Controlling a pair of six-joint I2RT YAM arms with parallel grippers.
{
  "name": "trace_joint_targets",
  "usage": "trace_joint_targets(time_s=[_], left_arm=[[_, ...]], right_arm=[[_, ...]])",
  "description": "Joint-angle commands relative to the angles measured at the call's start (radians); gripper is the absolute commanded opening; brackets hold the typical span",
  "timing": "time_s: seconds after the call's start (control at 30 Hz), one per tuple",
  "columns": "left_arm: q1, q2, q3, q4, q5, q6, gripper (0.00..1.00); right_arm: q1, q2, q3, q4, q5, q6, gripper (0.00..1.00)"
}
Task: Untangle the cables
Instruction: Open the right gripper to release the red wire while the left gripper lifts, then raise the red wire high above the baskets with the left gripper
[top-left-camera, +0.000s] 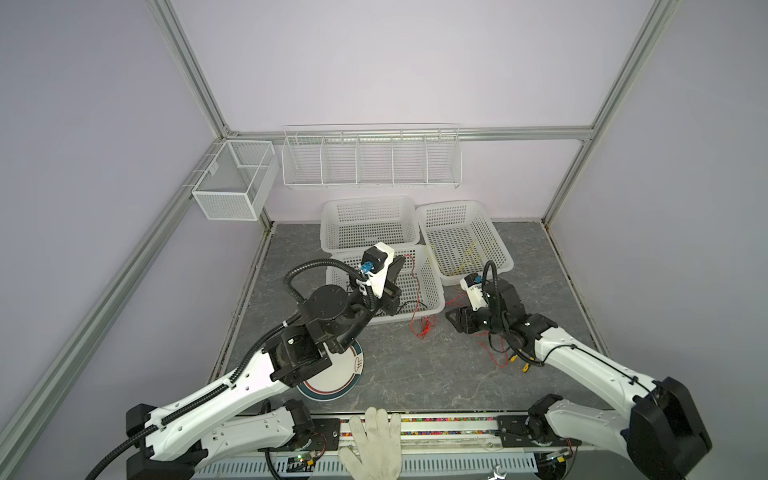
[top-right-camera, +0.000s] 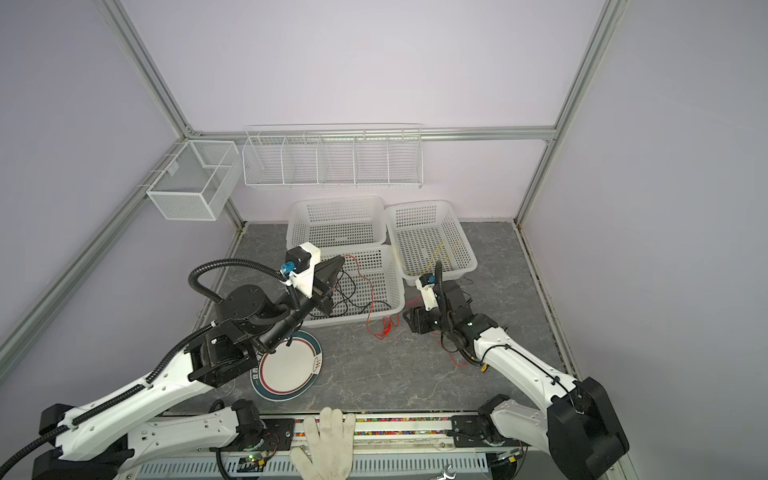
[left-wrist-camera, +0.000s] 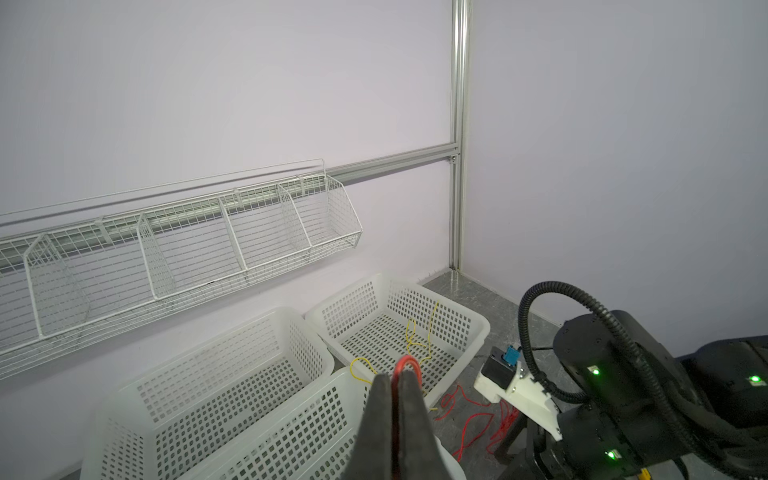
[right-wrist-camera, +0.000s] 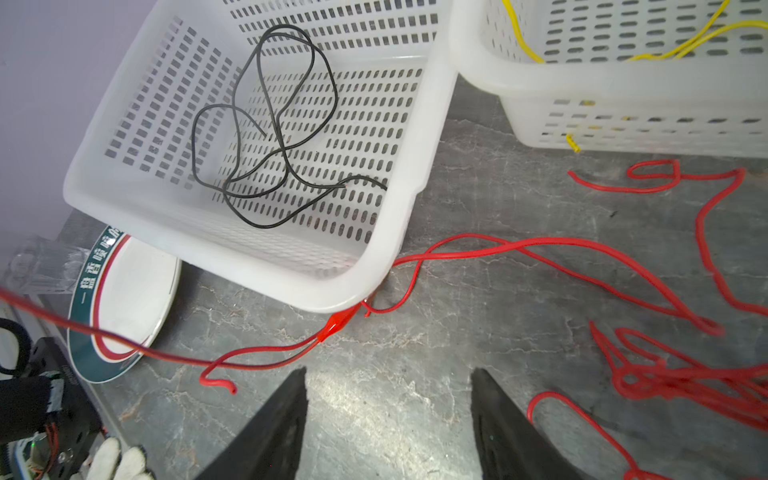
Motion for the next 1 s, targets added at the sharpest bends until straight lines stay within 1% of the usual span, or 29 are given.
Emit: trace_joint_targets(time_s=[0.0,0.27,0.33,0.6,0.7,0.97], left_arm=[[0.007,-0.048,0.059,-0.023,0.044,-0.007,0.0],[0.007,-0.128,0.08,0.0,0.118,-0.023,0.0],[0.007,-0.137,0.087,0.005,0.12,-0.022,0.0],[0.008,-0.117,0.146,-0.003,0.049,0.017,0.0],[0.009,-0.097,0.18,-0.002,0.048,0.03,0.0],[0.012,0.009,0.313,0.004,0.002,0.128,0.0]], right_arm=[[0.007,0.012,0.02,0.043,0.028,-0.012,0.67],[0.008,0.043,0.026,0.056,0.05,-0.014,0.74],[0.01,0.05,0.031,0.06,0.05,-0.015,0.75],[0.009,0.071,0.042,0.061,0.073,-0.019,0.75],[0.009,0.077,0.043,0.061,0.082,-0.02,0.76],[0.011,0.072,0.038,0.084,0.058,-0.029,0.76]])
